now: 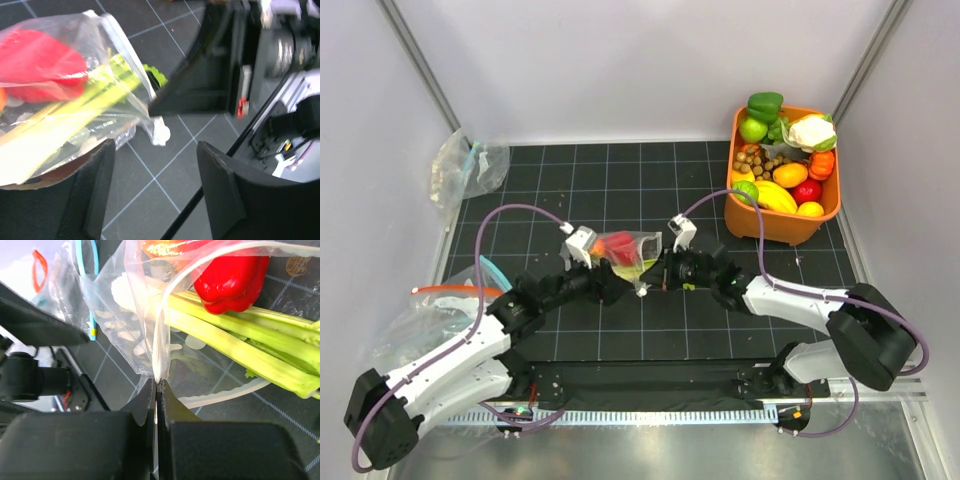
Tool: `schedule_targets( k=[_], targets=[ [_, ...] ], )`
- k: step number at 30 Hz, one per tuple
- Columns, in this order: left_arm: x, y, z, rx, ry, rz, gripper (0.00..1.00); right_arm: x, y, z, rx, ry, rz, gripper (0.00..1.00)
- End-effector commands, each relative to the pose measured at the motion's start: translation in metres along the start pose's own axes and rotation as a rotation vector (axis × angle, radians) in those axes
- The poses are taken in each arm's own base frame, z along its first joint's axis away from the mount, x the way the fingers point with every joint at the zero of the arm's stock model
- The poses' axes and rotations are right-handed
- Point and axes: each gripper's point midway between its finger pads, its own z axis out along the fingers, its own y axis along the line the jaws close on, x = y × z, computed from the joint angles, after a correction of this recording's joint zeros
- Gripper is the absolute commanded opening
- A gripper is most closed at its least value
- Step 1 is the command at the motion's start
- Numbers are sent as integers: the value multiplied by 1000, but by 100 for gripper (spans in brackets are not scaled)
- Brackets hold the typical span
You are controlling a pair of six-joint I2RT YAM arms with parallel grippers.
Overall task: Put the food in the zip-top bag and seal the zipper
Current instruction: Zip the zipper food storage bag at the center of the board.
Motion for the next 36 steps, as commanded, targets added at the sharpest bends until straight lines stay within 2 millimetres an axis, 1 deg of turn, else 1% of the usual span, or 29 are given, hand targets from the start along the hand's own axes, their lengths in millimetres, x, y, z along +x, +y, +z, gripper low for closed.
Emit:
schedule_targets(
  k=[1,2,3,4,5,7,8,10,11,12,13,14,17,19,20,22,23,24,27,34,35,36],
  targets=[
    [-3,-4,5,27,-34,136,67,-16,20,-3,-129,36,78,1],
    [-5,-4,8,24,-51,161,68,-16,21,-4,-149,52,87,1],
    [1,-8,11,31,-42,189,68,-20,20,-5,-165,55,107,1],
    [6,-5,13,22,-41,238,71,-16,24,-6,-196,85,109,1],
    [5,-7,15,-3,-61,274,72,-14,24,-6,-200,101,110,1],
    [6,2,16,-72,-78,361,71,-14,26,-7,-200,115,81,1],
    [10,-9,16,-27,-79,430,69,-12,25,-8,-197,124,80,1],
    [16,-12,18,-16,-89,512,67,-13,24,-10,-186,126,60,1],
    [14,-19,18,-12,-114,583,68,-14,24,-12,-181,125,55,1],
    [15,-19,18,-20,-115,608,68,-14,23,-12,-176,126,53,1],
    [12,-19,19,-35,-119,683,67,-14,23,-12,-176,124,50,1],
    [12,-21,19,-43,-123,713,67,-14,23,-12,-173,123,48,1],
    [5,-15,21,-92,-133,800,65,-14,23,-12,-172,126,45,1],
    [-2,-12,23,-124,-139,840,64,-15,24,-13,-179,130,42,1],
    [1,-9,27,-134,-116,869,64,-14,24,-13,-177,133,41,1],
    [-3,-10,31,-145,-97,924,61,-16,27,-16,-184,128,27,1],
    [-2,-8,33,-153,-79,941,59,-16,27,-17,-181,130,24,1],
    [4,-5,38,-154,-48,966,58,-17,27,-18,-181,128,12,1],
    [13,-5,46,-136,-10,994,55,-18,27,-22,-174,122,-6,1],
    [26,-8,57,-119,42,1056,54,-19,25,-23,-171,124,-9,1],
    [28,-9,58,-117,46,1061,51,-18,24,-23,-170,125,-8,1],
    [27,-11,58,-115,43,1063,36,-18,24,-23,-170,126,-8,1]
  ],
)
